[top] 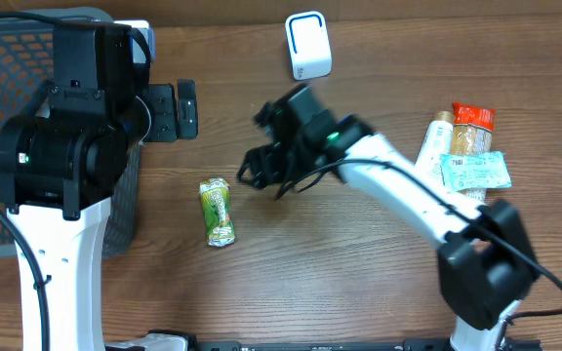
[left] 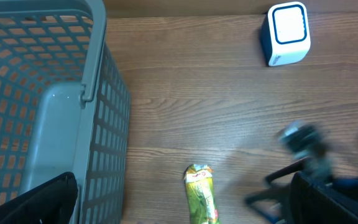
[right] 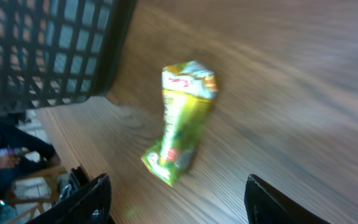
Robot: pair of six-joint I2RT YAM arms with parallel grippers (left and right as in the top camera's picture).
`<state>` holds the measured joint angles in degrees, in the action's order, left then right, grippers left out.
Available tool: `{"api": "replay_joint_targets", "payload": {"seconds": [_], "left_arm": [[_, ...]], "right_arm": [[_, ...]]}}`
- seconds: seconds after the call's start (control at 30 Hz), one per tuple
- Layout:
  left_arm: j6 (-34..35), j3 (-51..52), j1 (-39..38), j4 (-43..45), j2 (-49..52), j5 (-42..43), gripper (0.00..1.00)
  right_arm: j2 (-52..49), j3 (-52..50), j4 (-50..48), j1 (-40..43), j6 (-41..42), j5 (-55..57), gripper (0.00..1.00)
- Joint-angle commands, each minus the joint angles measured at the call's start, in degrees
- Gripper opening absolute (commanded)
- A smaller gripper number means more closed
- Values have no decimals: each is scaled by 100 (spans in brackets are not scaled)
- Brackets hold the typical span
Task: Scan the item barcode
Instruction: 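Reach the right gripper to the green tea pouch and grasp it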
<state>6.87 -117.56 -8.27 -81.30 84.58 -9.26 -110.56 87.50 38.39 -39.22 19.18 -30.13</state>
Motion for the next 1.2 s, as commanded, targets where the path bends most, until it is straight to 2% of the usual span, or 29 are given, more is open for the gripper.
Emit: {"api": "replay_joint_targets", "payload": {"seconds": [0.0,0.17,0.27,0.33,0.4,0.47,0.6,0.83,0.87,0.93,1.07,1.17], "left_arm": [[-48,-20,-39,9,17,-15,100],[-48,-20,-39,9,17,-13,100],[-48,-20,-39,9,17,-13,100],[-48,-20,-39,9,17,-15,100],[-48,-20,-39,9,17,-15,100],[-48,-20,-39,9,17,-15,100],[-48,-20,-39,9,17,-15,100],[-48,-20,-39,9,17,-15,100],[-48,-20,-39,9,20,-15,100],[-48,-20,-39,9,17,-15,100],[-48,-20,-39,9,17,-13,100],[-48,-20,-39,9,17,-13,100]], "right_arm": [[-376,-57,-389,-564,260,437,69],[-839,-57,-846,-1054,837,1051,67],[-1040,-57,-929,-1224,946,1113,61],[-1099,-57,-922,-1279,1005,1174,55],[-1143,-57,-846,-1290,1132,1410,41],[-1174,-57,-802,-1290,1130,1471,34],[-1189,-57,-704,-1285,1130,1552,27],[-1193,-57,-643,-1370,1128,1469,28],[-1193,-57,-669,-1394,1128,1471,32],[-1207,-57,-684,-1443,1128,1550,34],[-1303,-92,-662,-1510,1150,1657,34],[-1311,-173,-704,-1508,1255,1665,29]]}}
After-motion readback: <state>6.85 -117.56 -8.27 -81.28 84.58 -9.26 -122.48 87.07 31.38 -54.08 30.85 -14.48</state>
